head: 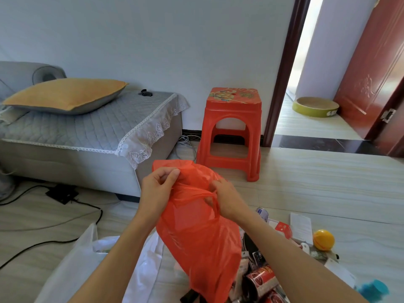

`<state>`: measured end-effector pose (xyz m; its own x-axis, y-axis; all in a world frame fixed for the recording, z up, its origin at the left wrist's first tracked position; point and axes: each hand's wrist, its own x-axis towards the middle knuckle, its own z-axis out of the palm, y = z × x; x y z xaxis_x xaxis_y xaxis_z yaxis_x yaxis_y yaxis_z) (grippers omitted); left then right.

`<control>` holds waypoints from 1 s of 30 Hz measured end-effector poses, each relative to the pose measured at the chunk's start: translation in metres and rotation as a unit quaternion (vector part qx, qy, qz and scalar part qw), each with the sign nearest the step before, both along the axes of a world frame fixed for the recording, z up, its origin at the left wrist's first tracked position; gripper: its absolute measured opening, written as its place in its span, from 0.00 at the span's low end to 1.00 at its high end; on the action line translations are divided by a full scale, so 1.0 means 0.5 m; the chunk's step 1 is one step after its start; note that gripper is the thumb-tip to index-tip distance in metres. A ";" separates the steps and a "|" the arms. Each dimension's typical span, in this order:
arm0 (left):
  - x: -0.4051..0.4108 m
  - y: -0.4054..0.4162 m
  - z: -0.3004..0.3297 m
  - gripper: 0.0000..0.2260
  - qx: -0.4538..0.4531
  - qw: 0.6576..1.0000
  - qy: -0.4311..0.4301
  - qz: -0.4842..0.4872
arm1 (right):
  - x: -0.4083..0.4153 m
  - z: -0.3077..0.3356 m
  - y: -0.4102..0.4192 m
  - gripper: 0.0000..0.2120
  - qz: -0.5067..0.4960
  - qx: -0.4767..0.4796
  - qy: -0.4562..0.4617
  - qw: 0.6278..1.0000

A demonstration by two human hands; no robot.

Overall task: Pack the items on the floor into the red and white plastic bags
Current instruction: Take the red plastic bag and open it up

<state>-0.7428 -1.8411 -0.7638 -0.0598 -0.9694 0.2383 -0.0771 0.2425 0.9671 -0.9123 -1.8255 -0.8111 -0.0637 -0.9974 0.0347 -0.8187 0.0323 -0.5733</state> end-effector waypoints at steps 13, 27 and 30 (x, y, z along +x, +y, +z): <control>0.045 -0.036 -0.034 0.05 0.021 0.919 -0.392 -0.020 | -0.098 0.055 0.006 0.06 -0.239 0.042 -0.422 0.873; 0.050 -0.036 -0.027 0.10 0.312 0.949 0.026 -0.043 | -0.118 0.024 0.021 0.13 -0.321 0.113 -0.373 0.863; 0.044 -0.040 -0.019 0.11 0.314 0.946 0.086 -0.004 | -0.111 0.026 0.024 0.10 -0.265 0.107 -0.390 0.875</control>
<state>-0.7206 -1.8609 -0.7734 -0.0800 -0.9228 -0.3770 0.0932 -0.3834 0.9189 -0.9677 -1.8137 -0.7983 -0.4406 -0.7990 -0.4092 -0.0191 0.4641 -0.8856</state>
